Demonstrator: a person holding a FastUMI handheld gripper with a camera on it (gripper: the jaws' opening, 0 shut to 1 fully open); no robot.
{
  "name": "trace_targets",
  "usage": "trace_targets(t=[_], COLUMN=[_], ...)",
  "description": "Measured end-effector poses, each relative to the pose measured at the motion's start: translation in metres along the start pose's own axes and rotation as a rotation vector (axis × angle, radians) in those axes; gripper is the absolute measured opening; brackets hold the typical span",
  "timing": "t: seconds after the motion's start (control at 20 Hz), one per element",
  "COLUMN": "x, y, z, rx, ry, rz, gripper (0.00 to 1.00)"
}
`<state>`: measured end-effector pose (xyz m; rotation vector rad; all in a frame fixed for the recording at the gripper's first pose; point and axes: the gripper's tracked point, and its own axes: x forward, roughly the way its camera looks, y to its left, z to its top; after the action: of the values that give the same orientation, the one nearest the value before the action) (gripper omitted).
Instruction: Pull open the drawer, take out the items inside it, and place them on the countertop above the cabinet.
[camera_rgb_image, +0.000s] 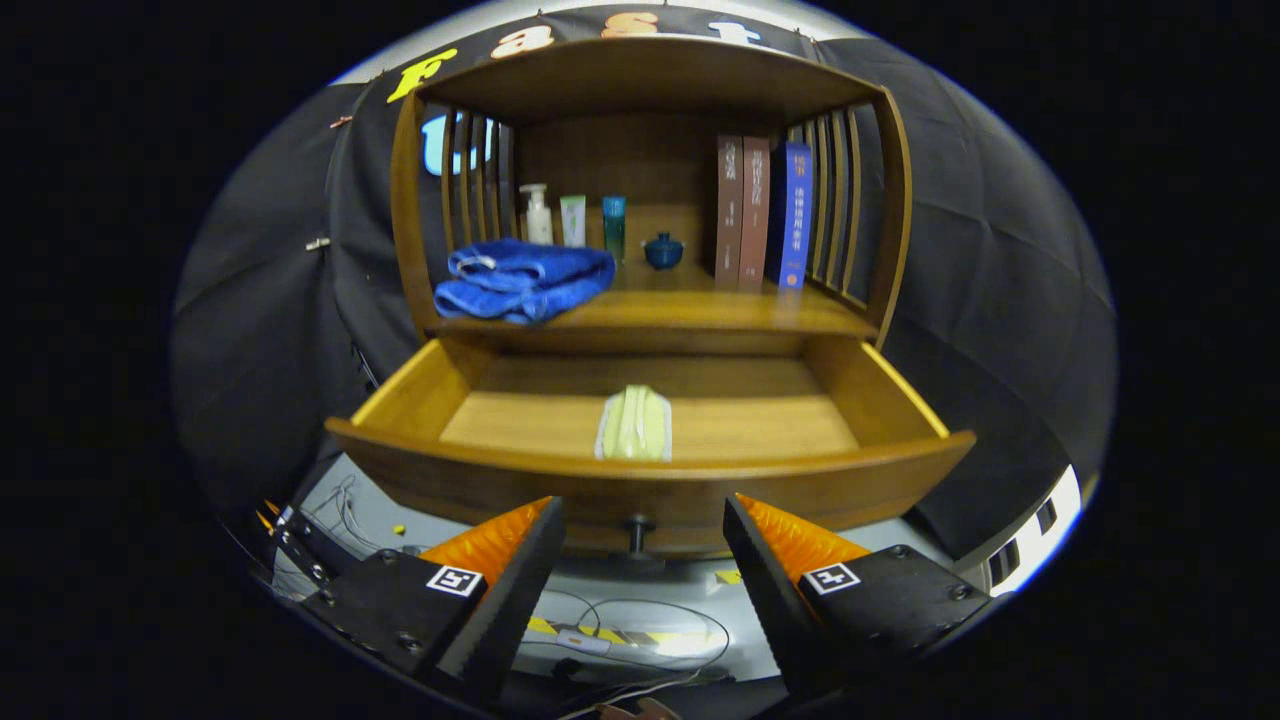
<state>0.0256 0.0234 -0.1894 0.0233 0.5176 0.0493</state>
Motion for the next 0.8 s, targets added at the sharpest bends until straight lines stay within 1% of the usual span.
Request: trace_targets(t=[0.1,0.15,0.35,0.45,0.6,0.65,0.8], x=[0.014,0.026,0.084,0.111,0.147,0.156,0.178], y=[0.005,0.009,0.011,0.013,0.007,0.004,0.005], z=[0.032,0.041,0.057,0.051,0.035,0.029,0.010], rx=[0.000,-0.012,-0.034,0.000,0.053,0.055,0.035], ry=[-0.015,-0.001,0.120,0.203,0.340,0.379,0.478], rz=[0.021,0.036,0.035,0.039,0.015,0.001,0.000], gripper=[1.00,1.00,1.00,1.00,1.00,1.00,0.96])
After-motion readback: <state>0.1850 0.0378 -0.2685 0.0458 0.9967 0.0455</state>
